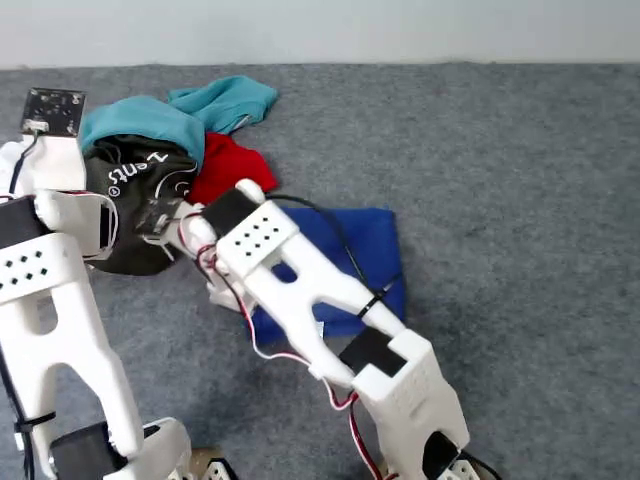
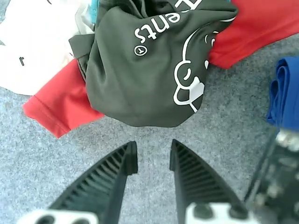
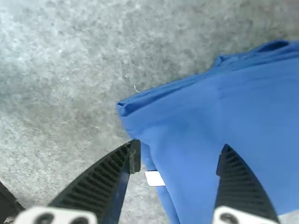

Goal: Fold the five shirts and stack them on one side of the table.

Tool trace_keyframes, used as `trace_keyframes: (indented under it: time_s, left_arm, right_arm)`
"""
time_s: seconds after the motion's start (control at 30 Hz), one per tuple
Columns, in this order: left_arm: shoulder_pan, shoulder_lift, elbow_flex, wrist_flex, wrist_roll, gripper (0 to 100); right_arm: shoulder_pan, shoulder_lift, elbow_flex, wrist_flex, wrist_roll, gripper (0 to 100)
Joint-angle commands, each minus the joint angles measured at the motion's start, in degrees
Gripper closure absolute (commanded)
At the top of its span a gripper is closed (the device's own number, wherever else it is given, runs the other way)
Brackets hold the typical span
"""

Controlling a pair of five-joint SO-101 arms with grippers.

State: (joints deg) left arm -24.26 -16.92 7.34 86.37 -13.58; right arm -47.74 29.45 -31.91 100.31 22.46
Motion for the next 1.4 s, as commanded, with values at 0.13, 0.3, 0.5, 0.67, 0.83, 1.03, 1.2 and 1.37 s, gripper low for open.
trace_keyframes:
  time_s: [0.13, 0.3, 0.5, 0.67, 0.83, 1.03, 1.2, 1.37]
  left_arm:
    - [0.1, -1.8, -1.4, 0.3, 0.5, 87]
    - [0.1, -1.9, 0.5, 0.1, 0.5, 87]
    - [0.1, -2.2, 1.0, 0.0, 0.5, 87]
    - [0.1, -2.2, 1.0, 0.0, 0.5, 87]
    - [0.1, -2.2, 1.0, 0.2, 0.5, 87]
    - [-0.1, -2.2, 1.0, 0.2, 0.5, 87]
    - [0.2, -2.2, 1.0, 0.2, 0.5, 87]
    - [0.2, -1.8, 1.1, 0.3, 0.5, 87]
  right_arm:
    - [4.9, -0.6, 6.9, 2.1, -0.2, 72.4]
    - [3.3, -0.5, 12.5, -0.4, -0.2, 72.4]
    - [1.7, -0.6, 21.1, -6.6, -0.5, 72.4]
    - [-1.5, -0.8, 26.4, -10.3, -0.6, 72.4]
    - [-3.7, -0.9, 26.5, -10.6, -0.5, 72.4]
    - [0.8, -3.5, 22.2, -6.2, -0.1, 72.4]
    - [4.8, -9.2, 17.0, 0.8, 1.8, 72.4]
    - [10.9, -13.8, 13.2, 2.1, 1.7, 72.4]
